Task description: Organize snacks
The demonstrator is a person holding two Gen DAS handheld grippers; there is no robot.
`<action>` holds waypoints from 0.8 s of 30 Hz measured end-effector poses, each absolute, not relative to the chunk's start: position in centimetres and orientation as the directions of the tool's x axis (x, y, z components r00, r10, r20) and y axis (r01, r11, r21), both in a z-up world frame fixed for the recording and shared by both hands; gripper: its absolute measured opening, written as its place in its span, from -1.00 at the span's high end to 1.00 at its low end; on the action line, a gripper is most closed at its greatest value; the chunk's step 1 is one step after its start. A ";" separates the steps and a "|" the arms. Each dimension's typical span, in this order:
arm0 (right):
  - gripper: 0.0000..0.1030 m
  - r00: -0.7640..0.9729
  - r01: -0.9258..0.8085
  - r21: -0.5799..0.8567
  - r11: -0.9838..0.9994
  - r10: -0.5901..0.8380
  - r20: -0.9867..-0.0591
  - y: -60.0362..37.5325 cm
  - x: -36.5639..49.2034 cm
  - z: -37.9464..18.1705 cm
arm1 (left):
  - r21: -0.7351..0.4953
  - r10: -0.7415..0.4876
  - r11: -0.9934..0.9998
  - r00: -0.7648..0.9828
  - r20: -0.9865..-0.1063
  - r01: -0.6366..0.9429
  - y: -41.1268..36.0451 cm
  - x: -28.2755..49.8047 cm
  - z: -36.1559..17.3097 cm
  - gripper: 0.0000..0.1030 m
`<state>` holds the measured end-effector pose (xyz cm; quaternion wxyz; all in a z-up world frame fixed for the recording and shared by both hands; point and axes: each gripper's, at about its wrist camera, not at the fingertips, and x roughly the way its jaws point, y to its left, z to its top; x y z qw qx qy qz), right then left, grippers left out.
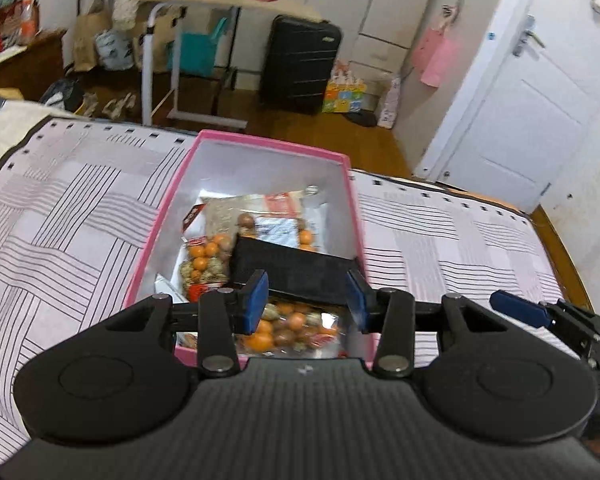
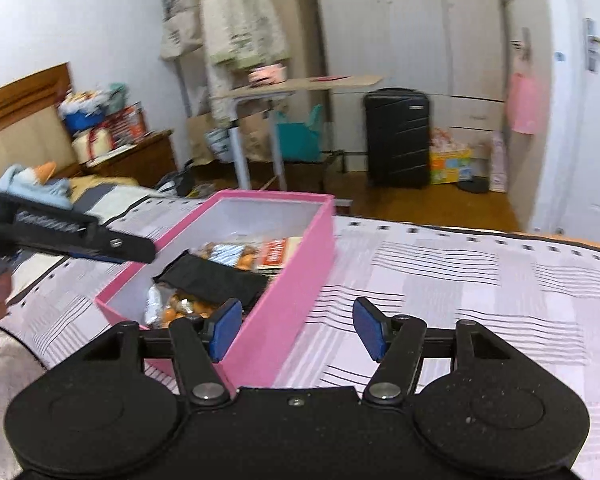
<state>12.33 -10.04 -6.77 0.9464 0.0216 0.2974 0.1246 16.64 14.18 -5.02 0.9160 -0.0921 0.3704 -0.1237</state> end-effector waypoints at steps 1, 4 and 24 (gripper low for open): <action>-0.32 0.799 -0.205 0.114 0.972 0.234 -0.554 -10.5 11.9 -6.4 | -0.255 -0.298 0.952 0.698 -0.651 0.169 13.8 16.0 -4.5 0.13; -0.34 0.822 -0.149 0.109 0.983 0.185 -0.539 -11.8 10.2 -5.2 | -0.228 -0.293 0.955 0.707 -0.644 0.188 12.9 14.3 -3.2 0.09; -0.51 0.840 0.048 0.102 0.994 0.015 -0.542 -15.2 2.8 -2.7 | -0.150 -0.300 0.952 0.711 -0.636 0.267 8.1 5.5 -0.7 -0.28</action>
